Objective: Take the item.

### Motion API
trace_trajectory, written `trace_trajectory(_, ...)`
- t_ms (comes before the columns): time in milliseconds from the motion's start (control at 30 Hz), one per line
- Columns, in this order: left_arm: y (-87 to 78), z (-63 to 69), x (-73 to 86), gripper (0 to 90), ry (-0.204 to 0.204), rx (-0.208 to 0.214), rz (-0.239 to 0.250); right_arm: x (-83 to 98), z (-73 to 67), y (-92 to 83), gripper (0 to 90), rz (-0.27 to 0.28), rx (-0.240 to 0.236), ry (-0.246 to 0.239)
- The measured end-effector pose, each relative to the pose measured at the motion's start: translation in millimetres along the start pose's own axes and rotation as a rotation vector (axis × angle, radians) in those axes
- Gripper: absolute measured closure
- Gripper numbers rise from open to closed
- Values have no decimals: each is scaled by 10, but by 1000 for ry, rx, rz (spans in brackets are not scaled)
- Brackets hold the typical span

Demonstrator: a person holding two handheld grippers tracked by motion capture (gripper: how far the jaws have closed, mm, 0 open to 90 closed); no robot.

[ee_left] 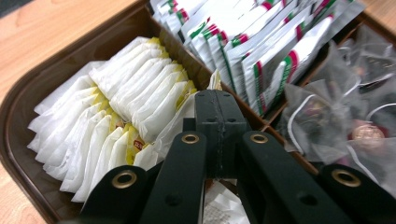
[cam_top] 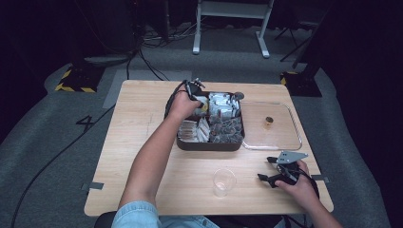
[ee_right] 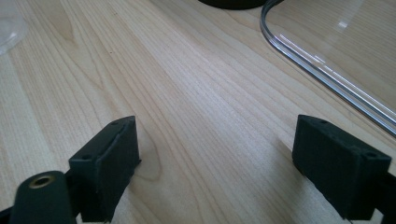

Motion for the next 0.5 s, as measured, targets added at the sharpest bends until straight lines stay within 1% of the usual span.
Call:
trace_trajectory(100,-106,36,4,900,10,12,32,0,-1,0,152,0,0,0)
trace_trajectory(133,-106,36,4,900,10,12,32,0,-1,0,152,0,0,0)
trace_trajectory(167,-194,63,18,900,22,12,43,0,0,0,152,0,0,0)
trace_trajectory(267,-339,111,51,900,38,9,67,0,0,0,152,1,0,-1)
trace_trajectory(300,-339,111,51,900,38,9,67,0,0,0,152,1,0,-1)
trace_trajectory(333,-418,135,70,900,57,1,78,1,-2,-1,153,0,-1,1)
trace_trajectory(500,-638,221,154,900,85,7,103,1,-2,0,153,0,-1,0)
Point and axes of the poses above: each handheld gripper's, and its own axes: y roughly forward along the jaws, x roughly out of its underside, z roughly to its right, the point moved 4 cm from there along y, roughly forward along the jaws, and after that the axes turned 15 degrees about -z, right-handed, at the moved point
